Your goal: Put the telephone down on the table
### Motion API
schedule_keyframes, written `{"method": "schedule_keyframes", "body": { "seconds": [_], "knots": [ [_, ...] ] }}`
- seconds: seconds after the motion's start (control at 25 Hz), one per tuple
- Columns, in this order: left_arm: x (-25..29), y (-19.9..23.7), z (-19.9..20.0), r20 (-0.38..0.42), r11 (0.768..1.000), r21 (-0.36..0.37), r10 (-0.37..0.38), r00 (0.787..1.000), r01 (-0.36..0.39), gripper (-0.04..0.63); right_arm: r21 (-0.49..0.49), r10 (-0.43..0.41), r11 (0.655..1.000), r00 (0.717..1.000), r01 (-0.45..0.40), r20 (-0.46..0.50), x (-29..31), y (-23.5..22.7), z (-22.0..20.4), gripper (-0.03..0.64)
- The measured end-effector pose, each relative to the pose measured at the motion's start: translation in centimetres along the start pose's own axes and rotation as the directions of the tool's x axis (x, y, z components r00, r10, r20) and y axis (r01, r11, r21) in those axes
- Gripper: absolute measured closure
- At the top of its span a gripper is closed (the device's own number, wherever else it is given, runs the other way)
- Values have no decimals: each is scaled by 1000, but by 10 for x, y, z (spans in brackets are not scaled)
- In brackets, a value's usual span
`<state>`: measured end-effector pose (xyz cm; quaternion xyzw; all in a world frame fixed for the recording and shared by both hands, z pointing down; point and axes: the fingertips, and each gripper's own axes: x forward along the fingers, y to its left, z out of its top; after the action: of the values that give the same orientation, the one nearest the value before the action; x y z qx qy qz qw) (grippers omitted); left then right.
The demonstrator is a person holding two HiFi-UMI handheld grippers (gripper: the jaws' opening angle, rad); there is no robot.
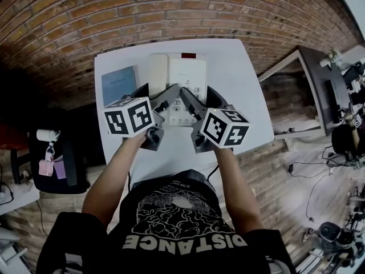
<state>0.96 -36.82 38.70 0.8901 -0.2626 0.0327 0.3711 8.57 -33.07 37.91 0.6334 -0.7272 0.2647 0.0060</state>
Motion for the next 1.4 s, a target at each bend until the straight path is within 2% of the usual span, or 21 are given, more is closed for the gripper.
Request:
{"method": "schedule_keyframes", "body": {
  "seconds": [0.36,0.6,1.04,1.4],
  "knots": [
    [40,9,-8,-10,999,-36,33,999,-34,199,19,36,999,998,-35,-45,21,-41,0,287],
    [80,24,-16,3,990,-75,123,992,-123,199,31,111,994,988,-108,-109,50,-80,-2,288],
    [138,70,-44,-31,949,-166,268,963,-269,199,89,198,979,949,-181,-245,108,-138,-30,288],
    [162,100,-62,-53,925,-191,326,944,-329,199,132,229,971,924,-197,-306,138,-164,-55,288]
  ]
}}
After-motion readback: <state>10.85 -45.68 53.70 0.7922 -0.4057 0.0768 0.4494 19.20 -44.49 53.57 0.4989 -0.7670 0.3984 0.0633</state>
